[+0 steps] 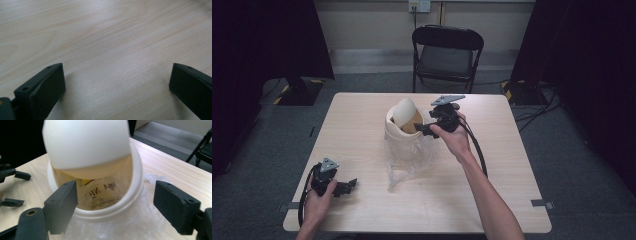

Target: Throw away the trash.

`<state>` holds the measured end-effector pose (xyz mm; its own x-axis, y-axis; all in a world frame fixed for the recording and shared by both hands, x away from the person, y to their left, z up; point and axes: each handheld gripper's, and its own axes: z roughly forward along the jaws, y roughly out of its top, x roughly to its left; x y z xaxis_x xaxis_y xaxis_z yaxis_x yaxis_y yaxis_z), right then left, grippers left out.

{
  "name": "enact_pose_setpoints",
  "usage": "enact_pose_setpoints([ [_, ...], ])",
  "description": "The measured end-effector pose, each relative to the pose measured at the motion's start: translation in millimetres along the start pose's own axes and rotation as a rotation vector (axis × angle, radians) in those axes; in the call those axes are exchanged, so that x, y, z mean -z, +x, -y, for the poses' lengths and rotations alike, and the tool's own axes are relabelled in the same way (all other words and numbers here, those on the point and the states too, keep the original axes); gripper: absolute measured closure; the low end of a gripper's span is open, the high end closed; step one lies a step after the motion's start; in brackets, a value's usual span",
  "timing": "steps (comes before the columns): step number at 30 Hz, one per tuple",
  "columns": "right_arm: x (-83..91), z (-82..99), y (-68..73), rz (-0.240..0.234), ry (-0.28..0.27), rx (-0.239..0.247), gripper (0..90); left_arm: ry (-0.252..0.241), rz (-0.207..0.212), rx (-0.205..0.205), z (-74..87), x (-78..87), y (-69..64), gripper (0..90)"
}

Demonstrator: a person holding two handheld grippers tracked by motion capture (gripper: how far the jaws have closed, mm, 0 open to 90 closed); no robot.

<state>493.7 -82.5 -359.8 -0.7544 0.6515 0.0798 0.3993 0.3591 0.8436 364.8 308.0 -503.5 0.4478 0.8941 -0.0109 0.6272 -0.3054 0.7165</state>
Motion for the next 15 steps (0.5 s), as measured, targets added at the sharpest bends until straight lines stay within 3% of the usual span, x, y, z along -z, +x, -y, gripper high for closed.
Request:
enact_pose_setpoints([
  [15, 25.7, 21.0, -13.0, 0.064, -0.039, -0.061, 14.7, -0.002, -0.001, 0.003, 0.1, -0.1, -0.3, 0.0],
])
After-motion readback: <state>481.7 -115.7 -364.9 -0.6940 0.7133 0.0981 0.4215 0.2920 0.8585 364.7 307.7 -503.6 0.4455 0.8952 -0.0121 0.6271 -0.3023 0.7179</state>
